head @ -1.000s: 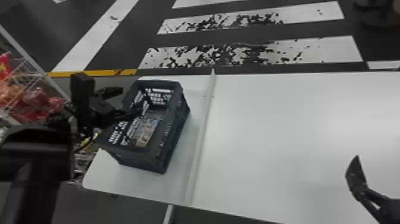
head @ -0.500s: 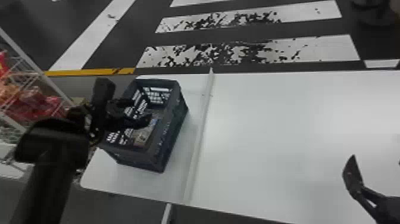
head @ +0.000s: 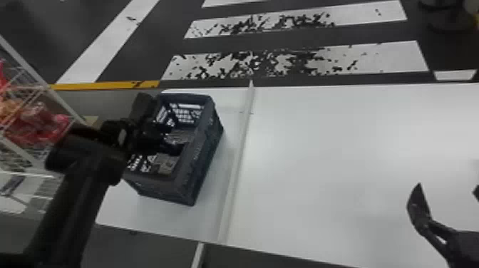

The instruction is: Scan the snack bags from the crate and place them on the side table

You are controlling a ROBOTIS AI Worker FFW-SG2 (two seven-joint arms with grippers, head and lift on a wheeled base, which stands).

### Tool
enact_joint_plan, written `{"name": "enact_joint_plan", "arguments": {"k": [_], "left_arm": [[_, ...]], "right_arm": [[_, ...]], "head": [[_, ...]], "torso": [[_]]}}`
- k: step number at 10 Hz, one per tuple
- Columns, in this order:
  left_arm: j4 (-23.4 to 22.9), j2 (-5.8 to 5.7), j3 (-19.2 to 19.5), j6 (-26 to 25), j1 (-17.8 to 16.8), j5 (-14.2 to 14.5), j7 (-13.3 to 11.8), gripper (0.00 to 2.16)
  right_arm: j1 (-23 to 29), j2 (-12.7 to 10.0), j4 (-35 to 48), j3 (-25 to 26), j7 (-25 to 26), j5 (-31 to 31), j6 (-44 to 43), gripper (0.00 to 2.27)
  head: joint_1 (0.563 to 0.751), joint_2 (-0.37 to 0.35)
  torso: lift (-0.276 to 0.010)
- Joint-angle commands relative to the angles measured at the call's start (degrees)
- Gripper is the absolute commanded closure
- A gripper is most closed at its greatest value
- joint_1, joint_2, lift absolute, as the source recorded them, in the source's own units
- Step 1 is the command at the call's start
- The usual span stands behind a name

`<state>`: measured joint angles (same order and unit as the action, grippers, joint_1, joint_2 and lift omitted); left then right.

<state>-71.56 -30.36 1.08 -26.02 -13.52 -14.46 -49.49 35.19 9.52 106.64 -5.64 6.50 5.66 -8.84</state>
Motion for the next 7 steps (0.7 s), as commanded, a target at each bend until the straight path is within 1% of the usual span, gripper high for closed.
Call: {"name": "enact_joint_plan", "arguments": {"k": [1, 2, 3, 4, 5, 6, 7], "left_arm": [[4.2, 0.47, -3.6, -0.1, -3.7, -2.4, -1.0, 0.16], [7.0, 0.56, -6.0, -1.0, -5.9, -2.7, -2.2, 0.15], [8.3, 0.65, -7.0, -1.4, -6.8, -4.2, -2.9, 0.15], [8.5, 0.65, -7.4, -1.9, -7.0, -6.3, -3.2, 0.15], [10.3, 0.65, -7.7, -1.9, -7.8, -6.7, -4.5, 0.15], [11.7, 0.47, -8.1, -1.9, -8.4, -7.9, -6.1, 0.14], [12.9, 0.56, -9.4, -1.9, -8.9, -8.9, -6.6, 0.11]], "right_arm": [[-0.4, 0.1, -0.1, 0.0, -0.2, 0.1, 0.9, 0.06], [-0.6, 0.0, -0.1, 0.0, -0.3, 0.1, 1.2, 0.06], [-0.8, 0.0, -0.2, 0.0, -0.3, 0.2, 1.4, 0.06], [-1.1, 0.0, -0.6, -0.1, -0.3, 0.2, 1.6, 0.06], [-1.4, 0.1, -0.8, -0.2, -0.4, 0.2, 1.9, 0.06], [-1.9, 0.0, -1.2, -0.4, -0.5, 0.2, 2.1, 0.06], [-2.1, 0.1, -1.3, -0.5, -0.6, 0.2, 2.5, 0.06]], "head": [[0.695, 0.248], [0.695, 0.237], [0.695, 0.229], [0.695, 0.226], [0.695, 0.231], [0.695, 0.233], [0.695, 0.239]], "torso": [[-0.081], [-0.081], [-0.081], [-0.081], [-0.081], [-0.081], [-0.081]]}}
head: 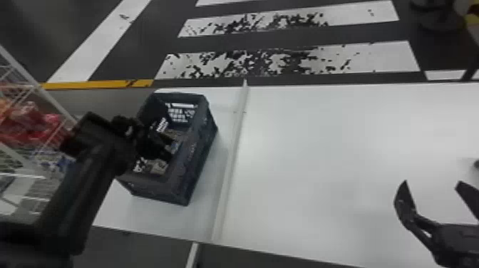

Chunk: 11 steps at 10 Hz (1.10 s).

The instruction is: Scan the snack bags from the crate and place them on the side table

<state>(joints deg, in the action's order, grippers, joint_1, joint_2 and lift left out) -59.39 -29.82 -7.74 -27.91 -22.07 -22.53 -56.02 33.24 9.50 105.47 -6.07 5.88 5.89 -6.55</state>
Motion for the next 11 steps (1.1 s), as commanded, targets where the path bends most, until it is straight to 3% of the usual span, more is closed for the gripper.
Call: {"name": "enact_joint_plan", "arguments": {"k": [1, 2, 3, 4, 5, 7, 8, 11], "left_arm": [[1.9, 0.11, -1.8, 0.0, -0.7, -1.5, -0.2, 0.09], [2.6, 0.55, -2.0, -0.4, -1.0, -2.5, 0.2, 0.14], [3.8, 0.73, -2.0, -0.4, -1.8, -2.8, 0.3, 0.44], [4.0, 0.99, -2.1, -0.9, -2.0, -2.8, 0.2, 0.91], [3.9, 1.43, -2.0, -1.9, -1.9, -2.3, 1.6, 1.88], [3.4, 0.99, -1.1, -1.9, -1.7, -0.1, 1.1, 2.12], [2.3, 0.82, 0.0, -1.6, -1.0, 0.7, -0.7, 2.12], [-4.3, 0.11, 4.4, -1.8, 2.5, 4.2, -2.7, 2.12]], "right_arm": [[-0.3, 0.0, -0.3, -0.1, -0.1, 0.1, 0.2, 0.06], [-0.4, 0.1, -0.3, -0.2, -0.4, 0.3, 0.5, 0.06], [-0.5, 0.1, -0.5, -0.2, -0.7, 0.4, 1.2, 0.06], [-0.5, 0.2, -0.7, -0.1, -0.7, 0.4, 1.2, 0.06], [-0.7, 0.2, -0.7, -0.1, -0.7, 0.4, 1.2, 0.06], [-0.7, 0.2, -0.7, -0.2, -0.7, 0.5, 1.4, 0.06], [-0.6, 0.2, -0.7, -0.2, -0.7, 0.5, 1.4, 0.06], [-0.5, 0.2, -0.7, -0.4, -0.7, 0.8, 1.6, 0.06]], "head": [[0.695, 0.246], [0.695, 0.249], [0.695, 0.252], [0.695, 0.257], [0.695, 0.257], [0.695, 0.256], [0.695, 0.253], [0.695, 0.242]], "torso": [[-0.081], [-0.081], [-0.081], [-0.081], [-0.081], [-0.081], [-0.081], [-0.081]]}}
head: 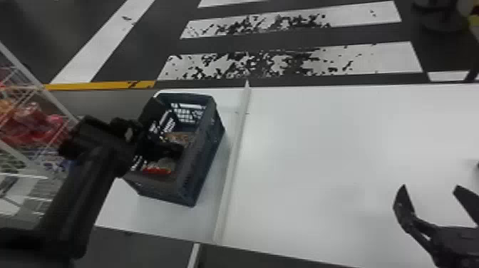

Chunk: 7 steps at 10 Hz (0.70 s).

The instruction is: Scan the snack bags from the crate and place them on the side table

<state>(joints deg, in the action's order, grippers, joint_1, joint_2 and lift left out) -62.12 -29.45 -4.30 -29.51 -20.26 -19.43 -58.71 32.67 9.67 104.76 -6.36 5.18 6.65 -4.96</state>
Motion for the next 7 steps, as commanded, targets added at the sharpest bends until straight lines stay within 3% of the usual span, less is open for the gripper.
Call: {"name": "enact_joint_plan", "arguments": {"k": [1, 2, 3, 5, 7], "left_arm": [[-3.5, -0.78, 3.3, -0.3, 1.5, 2.9, -1.3, 2.12], [-4.7, -1.92, 3.9, -1.6, 2.0, 4.3, -1.9, 2.12], [-5.7, -2.1, 5.7, -1.6, 2.9, 4.7, -2.3, 2.12], [-8.6, -3.51, 8.9, -1.7, 5.4, 8.7, -2.5, 2.12], [-12.7, -4.03, 13.4, -2.8, 8.0, 12.7, -3.3, 2.12]], "right_arm": [[0.0, 0.0, 0.1, -0.1, 0.0, 0.0, 0.0, 0.06], [0.0, 0.0, 0.1, -0.1, 0.0, 0.0, 0.0, 0.06], [0.0, 0.0, 0.1, -0.1, 0.0, 0.0, 0.0, 0.07], [-0.1, -0.1, 0.1, -0.3, 0.0, 0.0, 0.3, 0.07], [-0.3, -0.2, 0.0, -0.5, 0.1, 0.0, 0.9, 0.07]], "head": [[0.695, 0.239], [0.695, 0.238], [0.695, 0.242], [0.695, 0.254], [0.695, 0.271]], "torso": [[-0.081], [-0.081], [-0.081], [-0.081], [-0.081]]}}
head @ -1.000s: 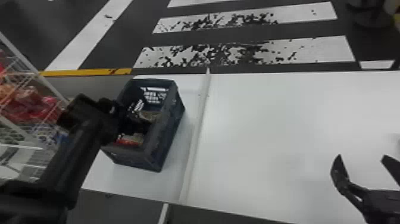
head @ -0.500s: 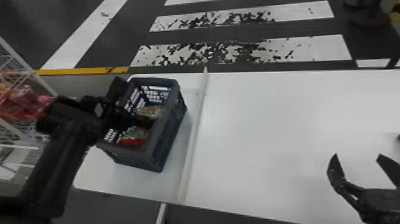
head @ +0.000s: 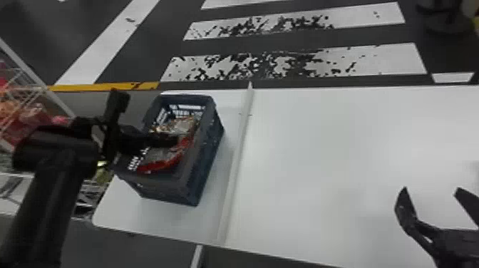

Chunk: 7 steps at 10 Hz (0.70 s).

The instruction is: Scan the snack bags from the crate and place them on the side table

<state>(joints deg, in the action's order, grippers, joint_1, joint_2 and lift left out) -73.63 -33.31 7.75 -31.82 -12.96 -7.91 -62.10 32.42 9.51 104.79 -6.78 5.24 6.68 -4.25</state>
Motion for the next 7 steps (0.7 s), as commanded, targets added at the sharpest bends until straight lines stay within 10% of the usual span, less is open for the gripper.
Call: {"name": "enact_joint_plan", "arguments": {"k": [1, 7], "left_arm": [[-2.6, -0.62, 2.7, -0.5, 1.4, 3.2, -0.3, 2.12], [-8.9, -0.71, 10.5, -1.2, 5.0, 14.3, 0.1, 2.13]], "right_arm": [[-0.1, 0.0, 0.0, -0.2, 0.0, 0.0, 0.2, 0.07], [-0.9, -0.3, 0.0, -0.5, 0.0, -0.1, 1.6, 0.07]], "head": [[0.695, 0.276], [0.695, 0.287]], "torso": [[-0.081], [-0.081]]}}
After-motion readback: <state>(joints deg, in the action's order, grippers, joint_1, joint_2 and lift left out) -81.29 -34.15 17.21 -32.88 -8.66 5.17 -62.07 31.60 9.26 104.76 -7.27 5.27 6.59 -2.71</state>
